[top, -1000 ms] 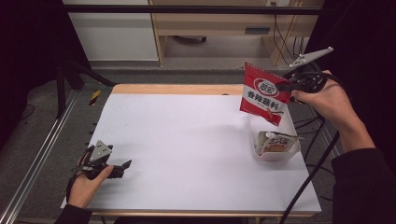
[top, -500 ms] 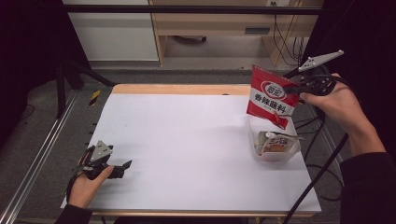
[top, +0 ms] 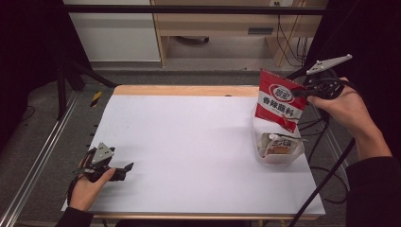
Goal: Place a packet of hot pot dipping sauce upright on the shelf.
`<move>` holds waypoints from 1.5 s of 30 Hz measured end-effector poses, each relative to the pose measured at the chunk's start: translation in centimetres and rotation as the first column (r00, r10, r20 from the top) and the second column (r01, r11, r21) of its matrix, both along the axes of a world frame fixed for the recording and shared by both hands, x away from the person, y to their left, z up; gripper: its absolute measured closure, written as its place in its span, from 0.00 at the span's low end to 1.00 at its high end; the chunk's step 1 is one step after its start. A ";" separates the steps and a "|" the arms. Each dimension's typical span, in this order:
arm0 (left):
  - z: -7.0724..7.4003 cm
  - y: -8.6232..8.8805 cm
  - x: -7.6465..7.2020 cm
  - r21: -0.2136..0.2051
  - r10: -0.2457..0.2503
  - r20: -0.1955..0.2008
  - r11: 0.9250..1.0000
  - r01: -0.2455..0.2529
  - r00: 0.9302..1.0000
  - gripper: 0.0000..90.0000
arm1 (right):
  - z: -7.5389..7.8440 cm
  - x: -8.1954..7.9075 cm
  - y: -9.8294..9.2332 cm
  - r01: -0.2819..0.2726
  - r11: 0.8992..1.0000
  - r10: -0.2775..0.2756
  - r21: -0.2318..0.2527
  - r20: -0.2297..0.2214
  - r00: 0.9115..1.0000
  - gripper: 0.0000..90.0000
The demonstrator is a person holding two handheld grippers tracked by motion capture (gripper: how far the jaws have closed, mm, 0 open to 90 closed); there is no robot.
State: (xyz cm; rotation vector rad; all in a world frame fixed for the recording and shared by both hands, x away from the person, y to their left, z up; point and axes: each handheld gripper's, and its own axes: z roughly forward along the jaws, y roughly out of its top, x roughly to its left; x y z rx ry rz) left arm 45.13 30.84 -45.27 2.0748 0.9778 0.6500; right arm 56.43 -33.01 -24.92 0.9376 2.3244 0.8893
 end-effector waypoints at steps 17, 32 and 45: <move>-0.2 -0.1 0.0 0.004 -0.008 -0.011 1.000 0.008 1.000 0.08 | -3.3 1.5 0.4 -0.027 0.999 0.028 0.019 -0.041 0.999 1.00; -0.3 -0.3 0.1 0.015 -0.016 -0.021 1.000 0.016 1.000 0.08 | -5.5 1.7 -1.9 0.035 0.997 -0.031 0.064 -0.053 0.998 0.99; -0.3 -0.4 0.0 0.015 -0.018 -0.025 1.000 0.018 1.000 0.08 | -6.5 1.5 -2.5 0.069 0.998 -0.069 -0.008 -0.061 0.996 0.94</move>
